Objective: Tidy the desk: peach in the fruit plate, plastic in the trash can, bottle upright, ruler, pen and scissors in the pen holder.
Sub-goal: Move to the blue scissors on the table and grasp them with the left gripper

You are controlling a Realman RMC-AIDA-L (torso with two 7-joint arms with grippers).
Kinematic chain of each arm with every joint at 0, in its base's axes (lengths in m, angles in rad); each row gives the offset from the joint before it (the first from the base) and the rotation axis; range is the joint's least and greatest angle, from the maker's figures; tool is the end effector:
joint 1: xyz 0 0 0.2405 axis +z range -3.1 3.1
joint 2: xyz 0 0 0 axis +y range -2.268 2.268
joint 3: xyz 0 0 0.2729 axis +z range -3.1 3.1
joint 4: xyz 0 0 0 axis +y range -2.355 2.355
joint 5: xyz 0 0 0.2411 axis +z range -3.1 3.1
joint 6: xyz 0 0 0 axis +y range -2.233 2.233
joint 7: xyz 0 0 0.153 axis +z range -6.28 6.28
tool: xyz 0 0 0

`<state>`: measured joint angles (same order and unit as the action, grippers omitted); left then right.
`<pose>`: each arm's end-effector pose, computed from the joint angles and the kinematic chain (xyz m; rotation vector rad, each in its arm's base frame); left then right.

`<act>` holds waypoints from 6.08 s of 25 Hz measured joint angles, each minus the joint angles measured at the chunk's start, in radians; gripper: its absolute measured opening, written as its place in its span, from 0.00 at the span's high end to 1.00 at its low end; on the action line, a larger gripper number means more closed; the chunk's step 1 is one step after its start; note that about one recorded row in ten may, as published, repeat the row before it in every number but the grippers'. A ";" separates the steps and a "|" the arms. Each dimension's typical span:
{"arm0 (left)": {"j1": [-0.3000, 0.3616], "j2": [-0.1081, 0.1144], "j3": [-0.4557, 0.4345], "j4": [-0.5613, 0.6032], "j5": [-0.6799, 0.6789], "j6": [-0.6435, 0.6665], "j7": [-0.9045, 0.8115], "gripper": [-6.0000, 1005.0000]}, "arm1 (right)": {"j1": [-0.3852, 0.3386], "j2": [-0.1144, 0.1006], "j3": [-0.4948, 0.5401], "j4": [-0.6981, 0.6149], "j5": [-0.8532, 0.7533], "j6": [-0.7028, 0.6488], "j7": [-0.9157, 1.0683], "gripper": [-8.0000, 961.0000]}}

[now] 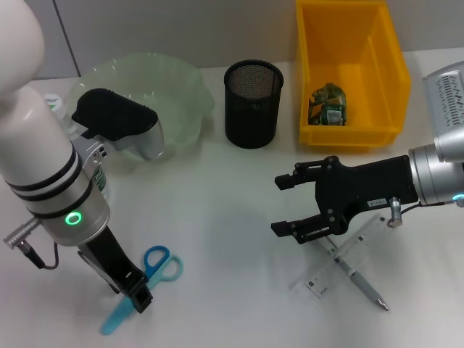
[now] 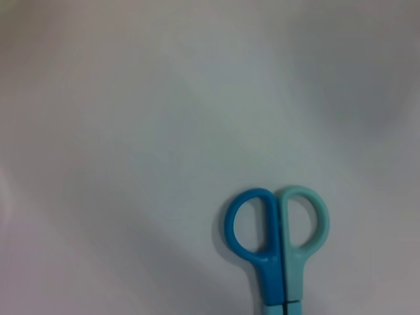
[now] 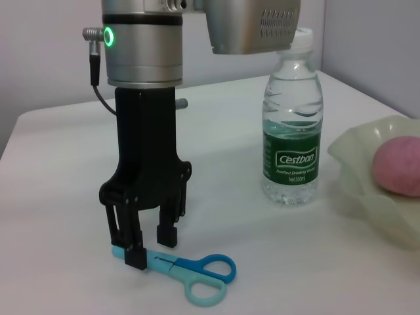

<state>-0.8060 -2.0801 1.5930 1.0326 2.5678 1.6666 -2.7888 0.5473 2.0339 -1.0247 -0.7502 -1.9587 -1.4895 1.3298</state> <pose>-0.1810 0.3721 -0.0774 -2.6048 -1.1528 0.9598 0.2638 0.3774 -0.0291 -2.9372 0.2575 0.4073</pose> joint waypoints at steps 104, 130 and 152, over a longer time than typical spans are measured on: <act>0.006 0.000 0.046 -0.015 -0.006 -0.048 0.011 0.56 | 0.000 0.005 0.000 -0.008 0.001 -0.003 0.004 0.15; 0.008 0.000 0.091 0.033 0.002 -0.034 -0.052 0.56 | -0.002 0.005 0.000 -0.012 0.007 -0.003 0.005 0.15; 0.010 0.000 0.142 0.034 0.011 -0.053 -0.087 0.56 | -0.004 0.005 0.000 -0.014 0.008 -0.003 0.005 0.15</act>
<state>-0.7958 -2.0801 1.7349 1.0662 2.5792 1.6137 -2.8759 0.5436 2.0386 -1.0246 -0.7640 -1.9511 -1.4926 1.3345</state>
